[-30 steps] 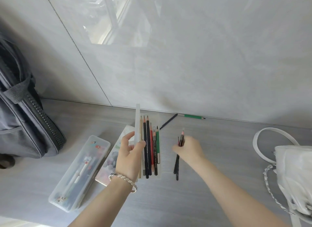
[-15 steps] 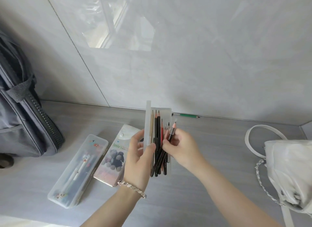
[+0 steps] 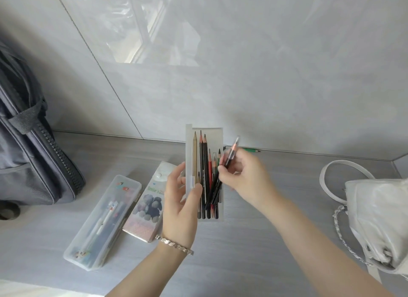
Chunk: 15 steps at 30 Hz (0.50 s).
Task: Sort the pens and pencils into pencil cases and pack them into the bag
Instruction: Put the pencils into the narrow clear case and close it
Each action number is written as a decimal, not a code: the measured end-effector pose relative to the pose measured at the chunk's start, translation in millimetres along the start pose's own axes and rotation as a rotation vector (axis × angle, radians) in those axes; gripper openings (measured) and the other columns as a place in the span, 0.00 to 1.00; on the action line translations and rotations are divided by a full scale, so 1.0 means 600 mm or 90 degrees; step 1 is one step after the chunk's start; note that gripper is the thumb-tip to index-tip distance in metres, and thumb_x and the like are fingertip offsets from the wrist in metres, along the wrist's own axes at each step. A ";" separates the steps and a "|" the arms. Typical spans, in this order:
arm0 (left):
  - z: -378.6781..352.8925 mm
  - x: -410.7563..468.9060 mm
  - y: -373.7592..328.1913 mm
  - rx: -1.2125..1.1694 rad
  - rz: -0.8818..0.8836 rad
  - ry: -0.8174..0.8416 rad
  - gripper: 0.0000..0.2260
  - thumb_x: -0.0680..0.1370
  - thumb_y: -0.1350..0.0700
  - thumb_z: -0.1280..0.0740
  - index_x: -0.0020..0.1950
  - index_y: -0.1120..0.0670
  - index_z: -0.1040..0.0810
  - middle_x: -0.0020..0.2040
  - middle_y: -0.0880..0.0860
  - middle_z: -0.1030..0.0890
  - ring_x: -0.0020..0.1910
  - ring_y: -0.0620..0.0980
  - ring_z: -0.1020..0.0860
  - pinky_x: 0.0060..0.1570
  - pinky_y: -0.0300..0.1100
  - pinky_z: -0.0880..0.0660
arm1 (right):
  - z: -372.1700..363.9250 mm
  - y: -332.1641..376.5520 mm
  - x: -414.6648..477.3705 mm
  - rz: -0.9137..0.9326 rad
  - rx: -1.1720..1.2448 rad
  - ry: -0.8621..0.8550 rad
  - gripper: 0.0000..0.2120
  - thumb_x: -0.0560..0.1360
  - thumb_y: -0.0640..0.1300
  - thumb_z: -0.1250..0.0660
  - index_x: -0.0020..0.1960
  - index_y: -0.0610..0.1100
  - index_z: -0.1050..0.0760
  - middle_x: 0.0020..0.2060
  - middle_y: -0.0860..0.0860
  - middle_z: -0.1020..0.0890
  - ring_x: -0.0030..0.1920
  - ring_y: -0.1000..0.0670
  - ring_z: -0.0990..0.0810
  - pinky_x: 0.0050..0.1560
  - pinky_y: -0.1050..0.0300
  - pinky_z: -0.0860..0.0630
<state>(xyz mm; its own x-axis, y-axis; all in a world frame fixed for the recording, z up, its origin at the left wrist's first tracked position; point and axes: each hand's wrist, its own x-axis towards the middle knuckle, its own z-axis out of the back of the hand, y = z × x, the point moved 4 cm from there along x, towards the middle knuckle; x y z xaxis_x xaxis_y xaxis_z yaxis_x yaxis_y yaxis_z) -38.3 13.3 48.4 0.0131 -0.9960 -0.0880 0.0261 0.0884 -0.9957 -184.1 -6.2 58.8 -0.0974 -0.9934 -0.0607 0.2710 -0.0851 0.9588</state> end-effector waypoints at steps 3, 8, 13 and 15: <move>0.003 0.001 0.001 -0.024 0.056 -0.018 0.13 0.72 0.58 0.36 0.53 0.42 0.28 0.41 0.44 0.23 0.38 0.32 0.24 0.37 0.25 0.27 | -0.021 -0.009 -0.003 -0.039 -0.088 0.024 0.05 0.72 0.40 0.30 0.41 0.46 0.26 0.28 0.51 0.22 0.23 0.59 0.24 0.29 0.67 0.26; 0.001 0.003 0.003 -0.021 0.133 -0.033 0.12 0.77 0.62 0.39 0.52 0.44 0.28 0.40 0.49 0.25 0.39 0.44 0.25 0.35 0.32 0.28 | -0.049 -0.019 -0.014 -0.056 -0.246 0.007 0.21 0.72 0.45 0.30 0.62 0.46 0.31 0.32 0.53 0.26 0.33 0.52 0.23 0.37 0.58 0.25; -0.001 0.001 0.006 -0.026 0.177 -0.036 0.12 0.77 0.59 0.38 0.51 0.41 0.28 0.40 0.50 0.25 0.38 0.45 0.24 0.34 0.33 0.28 | -0.045 -0.005 -0.024 0.033 -0.380 -0.028 0.26 0.73 0.53 0.32 0.67 0.46 0.34 0.38 0.57 0.30 0.40 0.54 0.31 0.36 0.64 0.37; 0.000 0.002 0.003 -0.012 0.172 -0.031 0.11 0.77 0.58 0.38 0.53 0.42 0.28 0.39 0.49 0.26 0.36 0.43 0.25 0.29 0.29 0.29 | -0.028 -0.001 -0.018 0.078 -0.398 -0.104 0.22 0.73 0.54 0.34 0.63 0.45 0.28 0.46 0.49 0.25 0.42 0.50 0.26 0.38 0.63 0.33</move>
<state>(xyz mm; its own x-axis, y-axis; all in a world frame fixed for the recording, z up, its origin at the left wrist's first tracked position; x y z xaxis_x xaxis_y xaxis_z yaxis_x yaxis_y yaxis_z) -38.4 12.1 46.5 0.0645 -0.9346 -0.3498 -0.0033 0.3503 -0.9366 -167.0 3.4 54.1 -0.1614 -0.9785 0.1281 0.7901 -0.0503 0.6109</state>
